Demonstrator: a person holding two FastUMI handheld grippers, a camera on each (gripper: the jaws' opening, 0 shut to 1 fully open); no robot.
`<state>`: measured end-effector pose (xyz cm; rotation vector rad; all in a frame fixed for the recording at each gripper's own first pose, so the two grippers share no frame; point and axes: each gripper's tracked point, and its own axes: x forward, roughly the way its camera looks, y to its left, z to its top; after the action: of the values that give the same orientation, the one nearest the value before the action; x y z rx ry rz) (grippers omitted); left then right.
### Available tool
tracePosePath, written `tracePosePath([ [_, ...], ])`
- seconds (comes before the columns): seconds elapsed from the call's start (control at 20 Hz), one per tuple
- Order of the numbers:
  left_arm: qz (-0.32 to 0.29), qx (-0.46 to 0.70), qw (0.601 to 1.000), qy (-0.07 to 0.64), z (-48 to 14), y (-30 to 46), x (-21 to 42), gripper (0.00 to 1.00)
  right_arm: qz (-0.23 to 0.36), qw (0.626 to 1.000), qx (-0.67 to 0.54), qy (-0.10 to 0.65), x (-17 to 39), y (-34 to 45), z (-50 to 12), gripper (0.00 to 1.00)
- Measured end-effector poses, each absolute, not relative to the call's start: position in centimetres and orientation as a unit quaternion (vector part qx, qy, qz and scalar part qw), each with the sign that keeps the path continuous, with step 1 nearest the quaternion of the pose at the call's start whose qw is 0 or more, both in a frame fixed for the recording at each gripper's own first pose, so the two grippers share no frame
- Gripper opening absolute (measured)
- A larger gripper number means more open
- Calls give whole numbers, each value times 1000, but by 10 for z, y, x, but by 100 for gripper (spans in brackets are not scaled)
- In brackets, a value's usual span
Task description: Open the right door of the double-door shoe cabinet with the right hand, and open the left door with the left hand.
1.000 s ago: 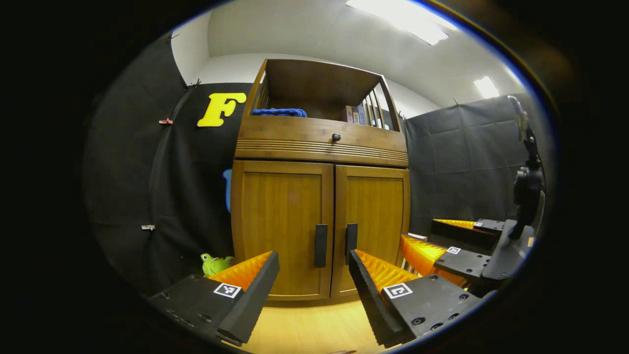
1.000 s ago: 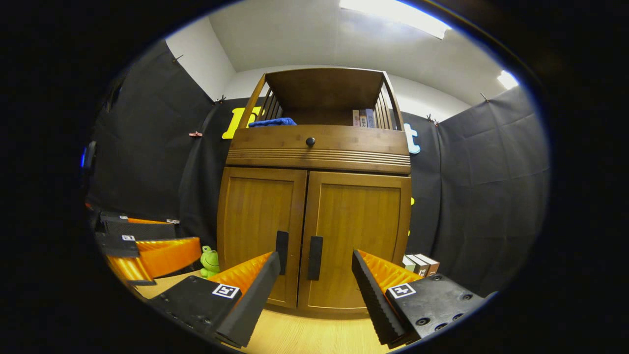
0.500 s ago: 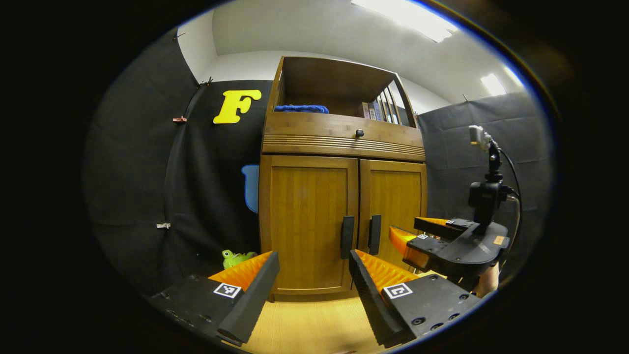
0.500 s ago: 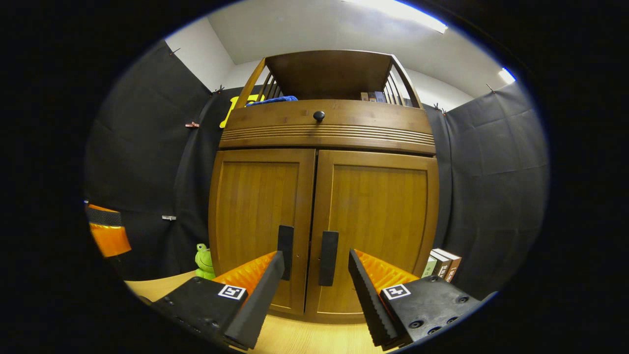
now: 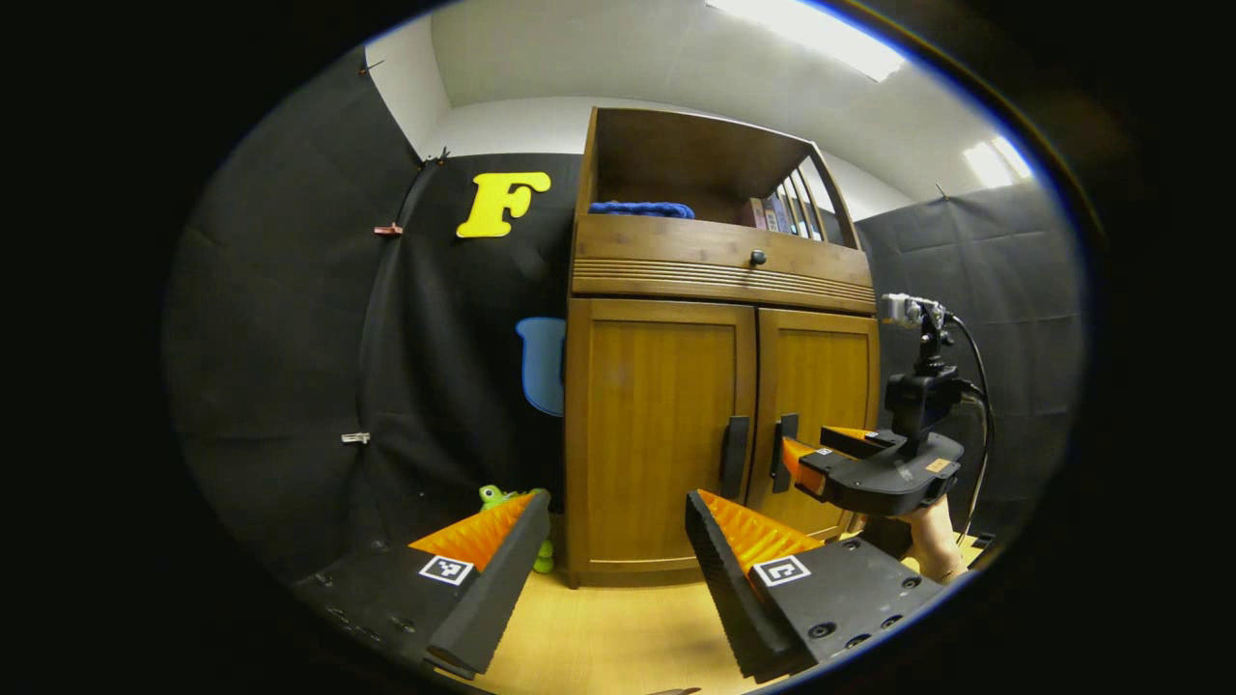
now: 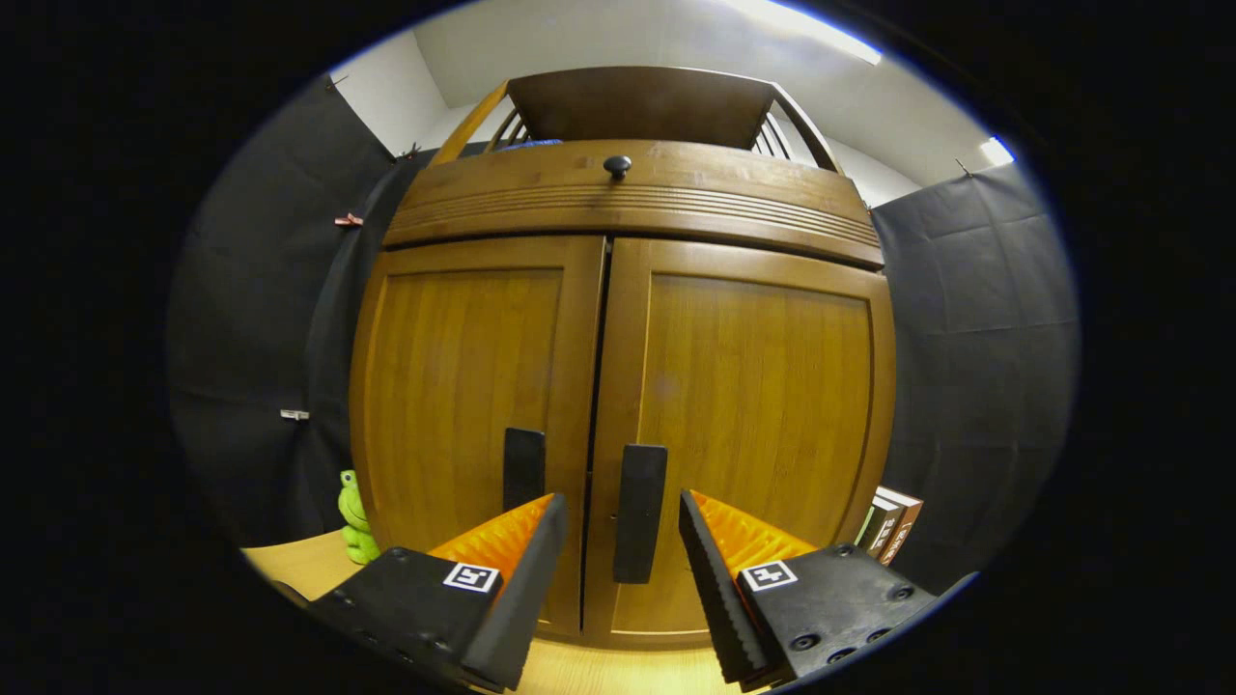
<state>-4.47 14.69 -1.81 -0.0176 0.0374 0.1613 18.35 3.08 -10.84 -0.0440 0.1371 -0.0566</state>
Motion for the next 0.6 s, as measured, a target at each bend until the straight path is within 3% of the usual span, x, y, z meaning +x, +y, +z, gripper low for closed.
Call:
tracePosePath([
  [0.05, 85, -12, 996, 15, -15, 151, -46, 89, -30, 996, -23, 77, 190, 31, -118, 77],
  [0.35, 110, -13, 994, 5, -9, 177, -52, 89, -42, 993, -32, 105, 219, 24, -154, 77],
  [0.4, 114, -12, 993, 6, -10, 180, -53, 89, -43, 993, -28, 106, 223, 22, -156, 65],
  [0.6, 122, -8, 992, 9, -13, 183, -52, 90, -44, 993, -5, 111, 233, 19, -164, 64],
])
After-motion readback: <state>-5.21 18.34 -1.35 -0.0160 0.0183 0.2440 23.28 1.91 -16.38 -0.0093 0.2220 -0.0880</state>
